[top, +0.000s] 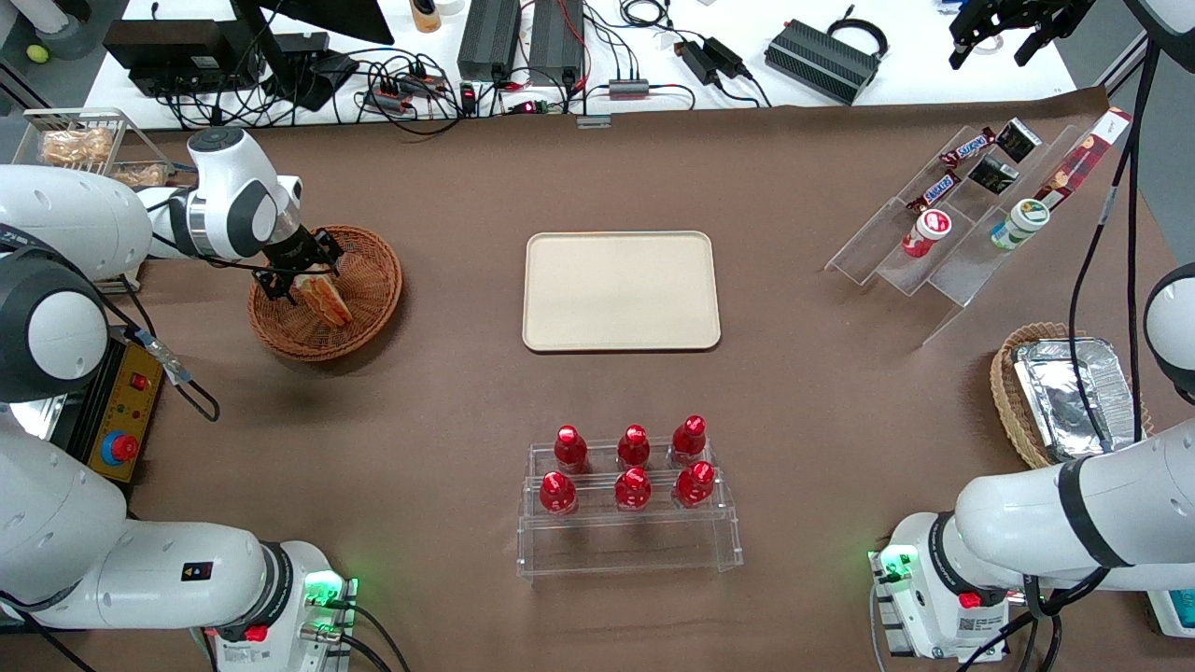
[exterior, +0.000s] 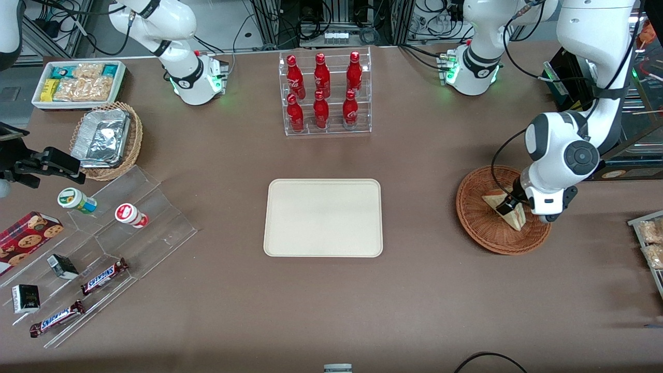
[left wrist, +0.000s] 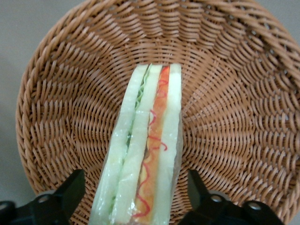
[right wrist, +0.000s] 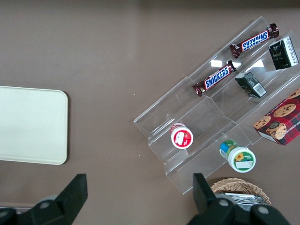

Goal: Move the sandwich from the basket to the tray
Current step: 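Lower the left gripper onto the wrapped sandwich and close on it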

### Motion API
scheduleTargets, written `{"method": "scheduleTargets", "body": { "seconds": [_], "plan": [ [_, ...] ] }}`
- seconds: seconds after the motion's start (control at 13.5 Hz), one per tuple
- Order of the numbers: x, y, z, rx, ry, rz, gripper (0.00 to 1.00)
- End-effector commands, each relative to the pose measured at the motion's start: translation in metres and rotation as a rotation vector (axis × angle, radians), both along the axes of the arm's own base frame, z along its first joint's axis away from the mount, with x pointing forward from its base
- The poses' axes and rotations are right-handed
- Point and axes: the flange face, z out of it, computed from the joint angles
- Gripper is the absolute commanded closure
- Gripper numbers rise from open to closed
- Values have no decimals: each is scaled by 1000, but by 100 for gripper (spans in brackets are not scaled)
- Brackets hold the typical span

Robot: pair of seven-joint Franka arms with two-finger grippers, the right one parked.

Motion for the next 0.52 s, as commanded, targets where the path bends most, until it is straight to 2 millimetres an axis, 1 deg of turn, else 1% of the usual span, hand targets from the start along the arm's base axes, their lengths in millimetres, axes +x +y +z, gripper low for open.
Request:
{"method": "scheduleTargets", "body": {
  "seconds": [0.0,0.07,0.15,0.3,0.37,0.44],
  "plan": [
    [-3,-4,4,7,-9,11,77],
    [-1,-4,11,7,-12,10,83],
    [3,-4,21,9,-3,8,84],
    [15,-7,56,15,38,-12,84],
    [21,-13,76,34,53,-40,83],
    [24,-24,95,65,79,-80,84]
  ]
}}
